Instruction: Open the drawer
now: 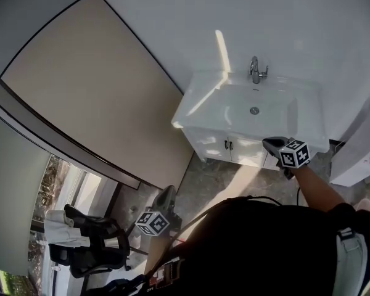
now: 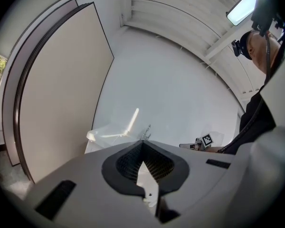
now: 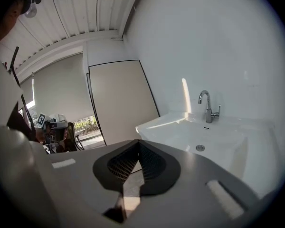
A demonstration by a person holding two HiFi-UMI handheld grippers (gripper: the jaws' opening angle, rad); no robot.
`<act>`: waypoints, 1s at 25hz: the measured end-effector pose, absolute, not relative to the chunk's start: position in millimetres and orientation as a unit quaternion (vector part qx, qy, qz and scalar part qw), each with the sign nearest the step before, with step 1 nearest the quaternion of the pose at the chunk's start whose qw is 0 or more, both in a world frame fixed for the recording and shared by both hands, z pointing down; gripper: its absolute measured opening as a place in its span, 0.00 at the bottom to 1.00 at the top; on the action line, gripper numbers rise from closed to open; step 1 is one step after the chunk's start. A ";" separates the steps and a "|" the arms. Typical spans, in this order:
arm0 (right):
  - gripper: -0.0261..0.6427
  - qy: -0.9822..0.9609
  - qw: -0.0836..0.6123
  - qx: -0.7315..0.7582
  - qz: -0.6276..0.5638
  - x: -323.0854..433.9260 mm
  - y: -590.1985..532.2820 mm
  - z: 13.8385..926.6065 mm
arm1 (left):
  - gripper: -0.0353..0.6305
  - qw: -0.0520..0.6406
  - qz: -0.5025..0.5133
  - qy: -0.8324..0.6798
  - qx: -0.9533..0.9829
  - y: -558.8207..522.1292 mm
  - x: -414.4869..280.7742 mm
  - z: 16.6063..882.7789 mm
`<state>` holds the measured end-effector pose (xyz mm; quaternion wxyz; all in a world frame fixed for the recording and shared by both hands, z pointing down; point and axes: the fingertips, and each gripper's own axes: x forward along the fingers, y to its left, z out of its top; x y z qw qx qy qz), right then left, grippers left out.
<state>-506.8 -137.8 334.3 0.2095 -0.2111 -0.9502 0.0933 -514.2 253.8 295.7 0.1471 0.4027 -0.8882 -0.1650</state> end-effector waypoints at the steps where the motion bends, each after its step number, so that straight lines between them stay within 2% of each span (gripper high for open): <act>1: 0.04 -0.949 0.207 -0.217 0.093 -521.2 -146.5 332.3 | 0.04 0.146 -0.168 -0.889 0.400 242.0 -524.0 294.8; 8: 0.04 -0.946 0.204 -0.232 0.093 -586.0 -199.9 338.9 | 0.04 0.155 -0.164 -0.888 0.400 175.5 -575.2 305.6; 14: 0.04 -0.948 0.218 -0.206 0.105 -610.7 -228.7 358.3 | 0.04 0.168 -0.158 -0.874 0.428 143.9 -626.9 315.5; 25: 0.04 -0.966 0.217 -0.071 0.119 -682.7 -223.7 354.8 | 0.04 0.186 -0.148 -0.809 0.537 138.4 -802.6 317.6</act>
